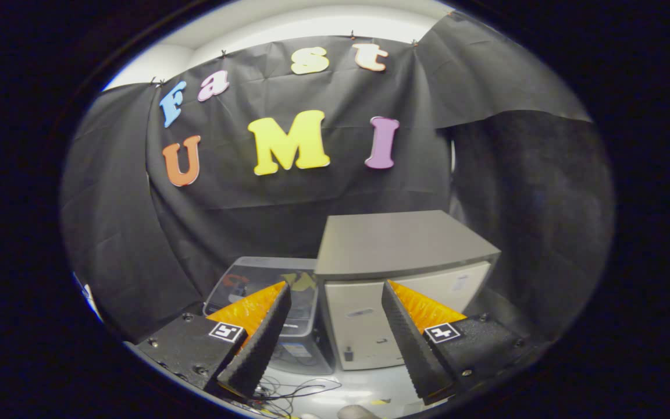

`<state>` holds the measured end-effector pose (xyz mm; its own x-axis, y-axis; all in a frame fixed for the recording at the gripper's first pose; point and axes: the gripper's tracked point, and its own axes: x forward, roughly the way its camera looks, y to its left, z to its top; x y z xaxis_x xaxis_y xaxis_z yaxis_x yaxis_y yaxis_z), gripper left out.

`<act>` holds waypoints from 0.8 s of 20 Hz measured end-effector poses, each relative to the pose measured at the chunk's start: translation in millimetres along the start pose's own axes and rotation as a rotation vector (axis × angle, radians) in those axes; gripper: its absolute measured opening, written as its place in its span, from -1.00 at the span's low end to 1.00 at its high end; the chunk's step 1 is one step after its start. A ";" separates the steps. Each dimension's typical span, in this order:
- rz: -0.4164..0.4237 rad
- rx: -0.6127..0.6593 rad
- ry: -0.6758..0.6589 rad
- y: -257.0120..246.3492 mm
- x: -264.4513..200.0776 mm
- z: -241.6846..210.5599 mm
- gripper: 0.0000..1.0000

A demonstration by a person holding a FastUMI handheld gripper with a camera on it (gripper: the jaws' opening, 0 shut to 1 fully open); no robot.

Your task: Put the clothes into the washing machine and then close the washing machine lid.

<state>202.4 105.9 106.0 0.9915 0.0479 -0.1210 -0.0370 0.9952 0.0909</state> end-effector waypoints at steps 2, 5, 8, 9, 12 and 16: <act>-0.007 0.000 -0.015 -28.0 -29.8 -12.3 0.96; -0.027 -0.010 -0.048 -68.9 -73.0 -32.4 0.96; -0.039 -0.041 -0.079 -97.7 -111.3 -58.6 0.96; -0.036 -0.056 -0.089 -104.5 -122.3 -66.3 0.96; -0.040 -0.074 -0.076 -123.4 -152.4 -90.2 0.96; -0.053 -0.074 -0.065 -140.4 -183.9 -104.7 0.96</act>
<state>12.2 -33.7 12.0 0.9982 -0.0083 -0.0594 0.0091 0.9999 0.0128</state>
